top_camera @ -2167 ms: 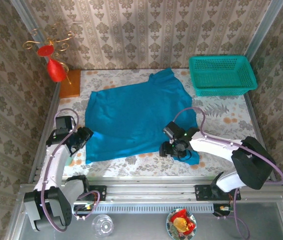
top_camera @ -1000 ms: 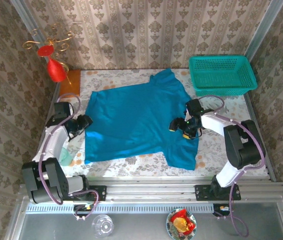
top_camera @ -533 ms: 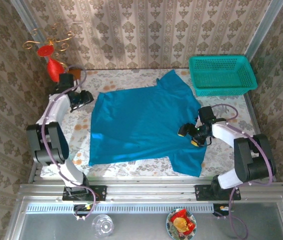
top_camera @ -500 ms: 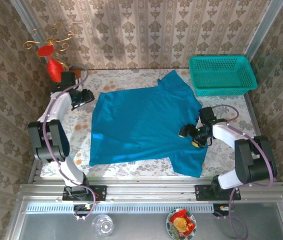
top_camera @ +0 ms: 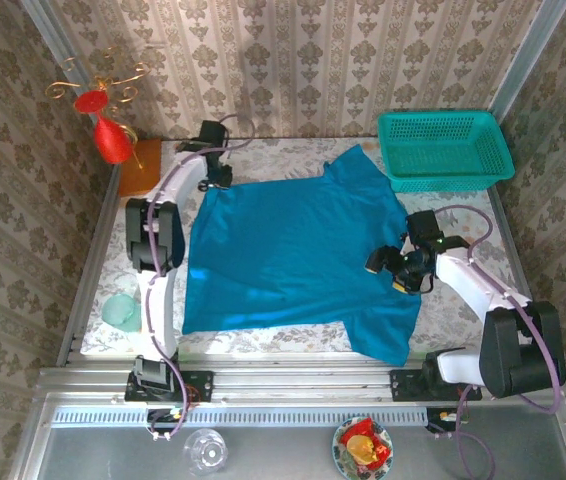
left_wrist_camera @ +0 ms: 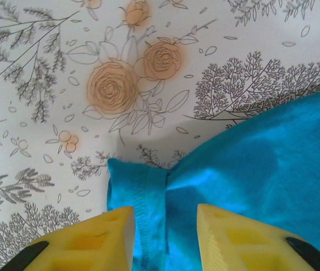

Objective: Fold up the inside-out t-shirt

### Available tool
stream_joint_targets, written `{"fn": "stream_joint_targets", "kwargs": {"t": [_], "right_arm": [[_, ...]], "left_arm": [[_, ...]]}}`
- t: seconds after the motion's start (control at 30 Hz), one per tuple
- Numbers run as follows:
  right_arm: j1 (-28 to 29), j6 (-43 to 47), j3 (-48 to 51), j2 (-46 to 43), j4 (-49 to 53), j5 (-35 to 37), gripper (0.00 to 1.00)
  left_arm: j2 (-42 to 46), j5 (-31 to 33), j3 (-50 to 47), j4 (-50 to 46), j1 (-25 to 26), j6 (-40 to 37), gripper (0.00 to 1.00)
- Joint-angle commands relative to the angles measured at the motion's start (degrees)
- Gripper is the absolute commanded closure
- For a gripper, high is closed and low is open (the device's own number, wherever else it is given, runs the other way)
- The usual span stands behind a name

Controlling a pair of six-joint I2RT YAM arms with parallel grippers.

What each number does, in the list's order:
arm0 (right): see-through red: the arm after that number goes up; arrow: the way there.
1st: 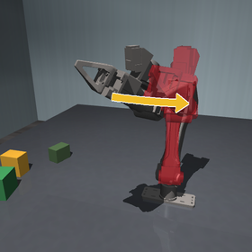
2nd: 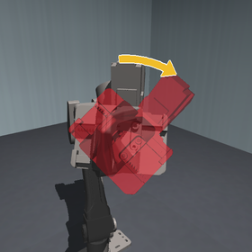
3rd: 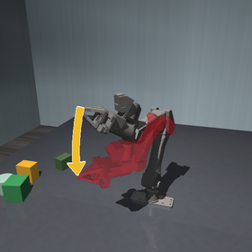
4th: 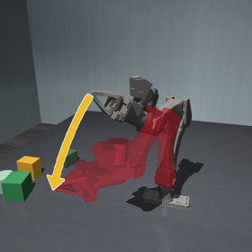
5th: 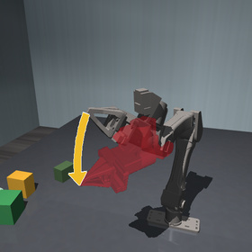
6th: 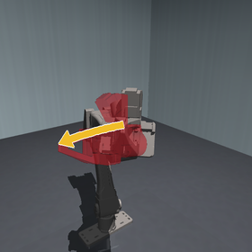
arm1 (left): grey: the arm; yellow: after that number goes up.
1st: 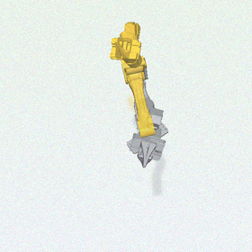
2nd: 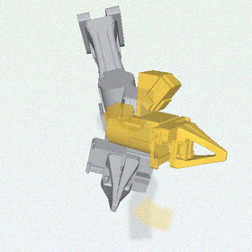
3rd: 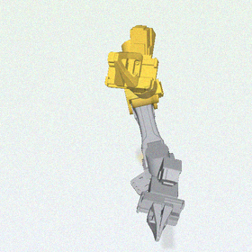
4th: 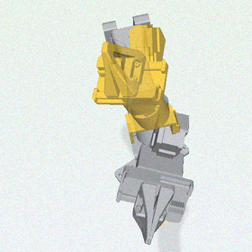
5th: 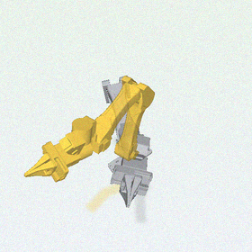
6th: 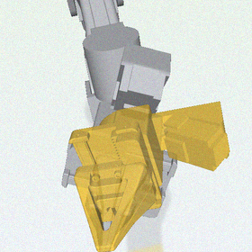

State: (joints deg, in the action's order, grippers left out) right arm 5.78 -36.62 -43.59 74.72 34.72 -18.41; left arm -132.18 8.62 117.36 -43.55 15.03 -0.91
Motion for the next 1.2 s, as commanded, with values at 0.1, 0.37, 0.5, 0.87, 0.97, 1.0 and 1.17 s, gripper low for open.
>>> {"fn": "stream_joint_targets", "kwargs": {"t": [0.1,0.37,0.5,0.87,0.97,1.0,1.17], "right_arm": [[1.2,-1.9,-4.2,-0.3,2.0,-1.0,0.19],[2.8,-2.3,-7.5,-0.1,3.4,-0.2,0.19],[2.9,-2.4,-7.9,0.0,3.3,0.0,0.19],[3.3,-2.4,-8.2,0.1,2.9,0.5,0.20],[3.4,-2.7,-7.8,-0.3,2.5,0.4,0.20],[3.3,-2.7,-7.8,-0.3,2.5,0.3,0.20],[3.4,-2.6,-7.7,-0.2,2.5,0.2,0.20]], "left_arm": [[-6.8,12.8,9.2,-5.3,1.9,-7.1,0.67],[-12.6,16.0,16.4,-9.3,3.0,-9.9,0.67],[-12.6,16.3,15.8,-9.8,3.1,-10.5,0.67],[-11.5,15.5,13.4,-10.0,4.0,-11.4,0.63],[-11.9,15.7,13.4,-10.4,4.4,-11.7,0.63],[-12.2,16.1,13.4,-10.4,4.4,-11.7,0.64],[-12.5,18.2,13.4,-10.5,4.4,-12.2,0.69]]}}
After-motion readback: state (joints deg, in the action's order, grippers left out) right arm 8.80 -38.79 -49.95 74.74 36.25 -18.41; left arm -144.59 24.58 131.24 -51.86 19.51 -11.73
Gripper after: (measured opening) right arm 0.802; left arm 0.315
